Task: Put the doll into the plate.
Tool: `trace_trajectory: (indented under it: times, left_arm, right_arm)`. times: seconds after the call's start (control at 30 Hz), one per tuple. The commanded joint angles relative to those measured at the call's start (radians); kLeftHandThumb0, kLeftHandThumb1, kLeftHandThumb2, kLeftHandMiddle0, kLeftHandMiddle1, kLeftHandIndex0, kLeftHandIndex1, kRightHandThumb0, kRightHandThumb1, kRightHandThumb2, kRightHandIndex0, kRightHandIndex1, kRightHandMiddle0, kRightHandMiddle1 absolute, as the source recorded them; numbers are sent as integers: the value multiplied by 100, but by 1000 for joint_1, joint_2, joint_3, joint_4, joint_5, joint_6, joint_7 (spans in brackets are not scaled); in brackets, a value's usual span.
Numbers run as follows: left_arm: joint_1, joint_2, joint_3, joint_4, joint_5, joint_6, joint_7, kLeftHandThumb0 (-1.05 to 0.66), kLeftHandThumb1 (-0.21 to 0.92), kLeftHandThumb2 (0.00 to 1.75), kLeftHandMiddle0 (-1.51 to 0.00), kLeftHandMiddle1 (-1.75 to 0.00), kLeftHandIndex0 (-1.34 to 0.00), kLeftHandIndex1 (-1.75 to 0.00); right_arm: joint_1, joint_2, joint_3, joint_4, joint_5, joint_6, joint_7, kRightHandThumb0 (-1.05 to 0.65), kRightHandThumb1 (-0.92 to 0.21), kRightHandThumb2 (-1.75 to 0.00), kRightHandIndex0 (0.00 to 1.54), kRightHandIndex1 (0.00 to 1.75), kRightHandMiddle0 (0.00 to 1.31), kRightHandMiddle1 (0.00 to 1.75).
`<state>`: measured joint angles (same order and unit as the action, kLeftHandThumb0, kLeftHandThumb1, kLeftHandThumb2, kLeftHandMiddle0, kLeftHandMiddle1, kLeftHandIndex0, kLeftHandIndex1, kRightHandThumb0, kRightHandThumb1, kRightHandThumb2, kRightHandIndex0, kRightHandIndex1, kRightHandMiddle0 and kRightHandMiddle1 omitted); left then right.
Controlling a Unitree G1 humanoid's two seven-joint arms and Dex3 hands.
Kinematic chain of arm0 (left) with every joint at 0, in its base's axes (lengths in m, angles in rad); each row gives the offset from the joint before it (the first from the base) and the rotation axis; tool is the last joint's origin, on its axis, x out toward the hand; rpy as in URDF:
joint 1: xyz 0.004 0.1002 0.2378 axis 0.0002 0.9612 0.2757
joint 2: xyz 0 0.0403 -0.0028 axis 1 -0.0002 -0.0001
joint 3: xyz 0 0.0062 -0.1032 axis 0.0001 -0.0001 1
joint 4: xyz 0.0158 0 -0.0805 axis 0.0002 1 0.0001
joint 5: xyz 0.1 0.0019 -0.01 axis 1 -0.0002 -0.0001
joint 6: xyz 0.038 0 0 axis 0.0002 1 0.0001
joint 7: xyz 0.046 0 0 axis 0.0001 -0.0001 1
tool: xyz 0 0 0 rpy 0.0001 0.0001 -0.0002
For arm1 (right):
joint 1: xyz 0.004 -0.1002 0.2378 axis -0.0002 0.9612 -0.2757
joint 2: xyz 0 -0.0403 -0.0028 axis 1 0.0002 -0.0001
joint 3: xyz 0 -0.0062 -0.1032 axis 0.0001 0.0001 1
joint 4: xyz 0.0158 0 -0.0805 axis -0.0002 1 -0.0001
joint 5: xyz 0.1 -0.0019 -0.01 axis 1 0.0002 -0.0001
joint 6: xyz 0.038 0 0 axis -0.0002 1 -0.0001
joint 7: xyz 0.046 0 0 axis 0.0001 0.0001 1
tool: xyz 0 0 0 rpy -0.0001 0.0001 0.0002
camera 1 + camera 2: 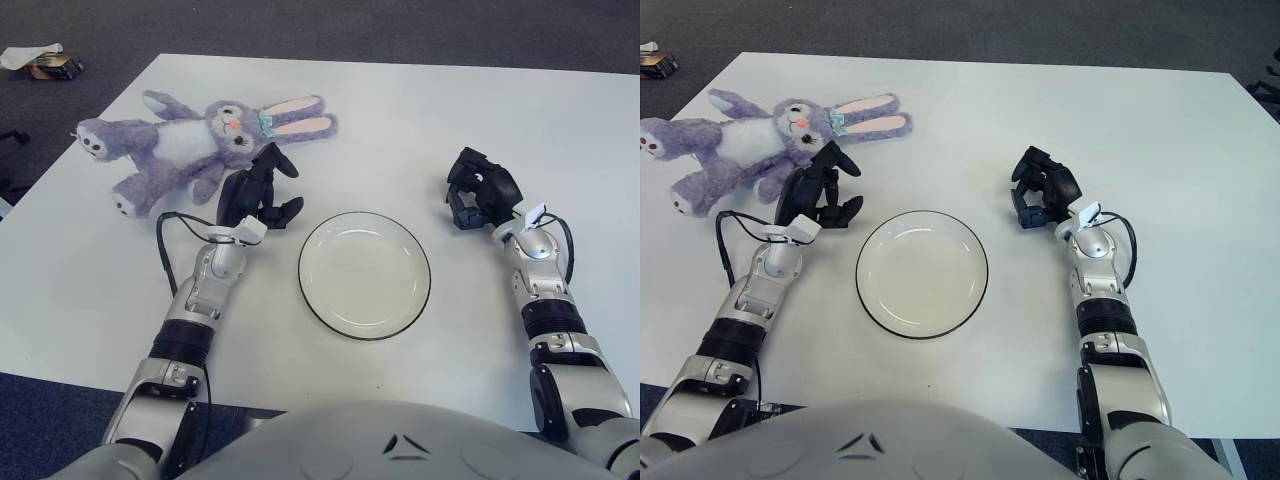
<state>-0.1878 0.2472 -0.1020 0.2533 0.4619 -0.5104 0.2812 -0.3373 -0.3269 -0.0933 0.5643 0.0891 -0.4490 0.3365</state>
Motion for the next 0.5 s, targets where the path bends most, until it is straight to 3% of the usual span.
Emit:
trace_trajectory:
  times: [0.0, 0.23, 0.47]
  left_arm:
    - [53, -3, -11, 42, 24, -9, 29, -40, 58, 98, -113, -175, -41, -175]
    - [68, 24, 0, -33, 111, 37, 76, -40, 62, 93, -105, -175, -38, -175]
    - [103, 56, 5, -186, 286, 159, 126, -38, 69, 83, -89, -175, -33, -175]
  right_arm:
    - [24, -9, -3, 21, -4, 29, 12, -1, -24, -141, 62, 175, 49, 174]
    - [30, -6, -13, -6, 3, 54, -5, -1, -27, -137, 61, 171, 46, 175]
    - [29, -9, -18, -25, -9, 79, -22, -1, -26, -139, 62, 174, 47, 173]
